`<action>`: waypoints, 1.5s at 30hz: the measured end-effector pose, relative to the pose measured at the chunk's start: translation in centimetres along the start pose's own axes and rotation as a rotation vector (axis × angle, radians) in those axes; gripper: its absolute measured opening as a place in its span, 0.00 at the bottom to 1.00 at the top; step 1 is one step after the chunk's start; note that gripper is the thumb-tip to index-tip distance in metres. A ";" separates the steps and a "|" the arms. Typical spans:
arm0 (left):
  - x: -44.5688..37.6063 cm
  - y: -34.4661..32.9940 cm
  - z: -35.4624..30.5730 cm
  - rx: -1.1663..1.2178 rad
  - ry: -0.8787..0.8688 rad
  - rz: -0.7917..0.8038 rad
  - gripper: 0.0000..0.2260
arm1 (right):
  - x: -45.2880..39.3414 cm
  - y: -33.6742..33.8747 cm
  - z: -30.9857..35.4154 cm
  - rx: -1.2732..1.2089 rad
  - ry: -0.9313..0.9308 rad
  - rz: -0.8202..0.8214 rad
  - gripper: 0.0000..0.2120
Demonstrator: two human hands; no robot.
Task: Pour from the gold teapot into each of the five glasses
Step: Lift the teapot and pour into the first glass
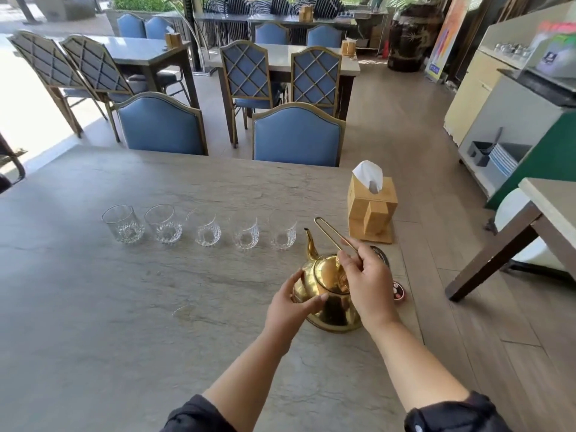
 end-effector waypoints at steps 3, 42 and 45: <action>-0.2 0.9 -1.7 0.022 0.002 -0.033 0.36 | -1.7 0.0 2.3 0.015 0.053 0.018 0.17; -2.4 4.1 -5.4 0.125 0.214 0.132 0.34 | -11.8 -8.6 9.5 0.461 0.050 0.314 0.12; -2.3 4.1 -5.2 0.130 0.225 0.125 0.34 | -11.7 -8.6 9.5 0.467 0.055 0.325 0.12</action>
Point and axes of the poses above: each hand's wrist, its own x-axis away from the middle knuckle, its own y-axis out of the back of the hand, z = x × y, the point moved 7 cm from there along -x, towards the middle knuckle, and after that the axes turned 3 degrees about x, right-handed, at the moved point
